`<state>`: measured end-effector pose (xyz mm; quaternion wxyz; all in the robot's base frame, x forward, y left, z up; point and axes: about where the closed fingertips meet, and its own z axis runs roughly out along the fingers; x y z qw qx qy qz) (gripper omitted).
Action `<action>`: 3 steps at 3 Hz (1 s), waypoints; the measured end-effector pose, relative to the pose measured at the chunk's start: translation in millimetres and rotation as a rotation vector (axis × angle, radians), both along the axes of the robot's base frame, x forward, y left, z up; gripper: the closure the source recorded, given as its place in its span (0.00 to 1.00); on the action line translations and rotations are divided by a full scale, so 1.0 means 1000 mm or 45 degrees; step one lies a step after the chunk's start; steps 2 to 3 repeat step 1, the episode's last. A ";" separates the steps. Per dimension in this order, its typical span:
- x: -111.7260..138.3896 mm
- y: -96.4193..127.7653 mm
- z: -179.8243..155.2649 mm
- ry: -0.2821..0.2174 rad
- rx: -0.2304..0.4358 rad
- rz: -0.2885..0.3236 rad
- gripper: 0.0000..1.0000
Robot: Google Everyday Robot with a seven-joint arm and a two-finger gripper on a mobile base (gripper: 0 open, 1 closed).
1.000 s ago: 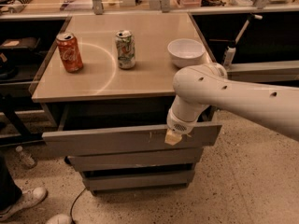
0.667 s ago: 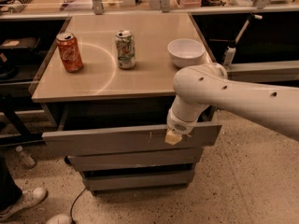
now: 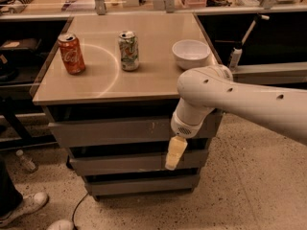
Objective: Close top drawer
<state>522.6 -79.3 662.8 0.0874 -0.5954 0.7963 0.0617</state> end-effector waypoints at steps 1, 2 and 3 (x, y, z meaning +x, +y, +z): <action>0.000 0.000 0.000 0.000 0.000 0.000 0.00; 0.000 0.000 0.000 0.000 0.000 0.000 0.00; 0.000 0.000 0.000 0.000 0.000 0.000 0.00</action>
Offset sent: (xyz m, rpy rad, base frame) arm 0.0000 0.0000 0.0000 0.0000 0.0000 0.0000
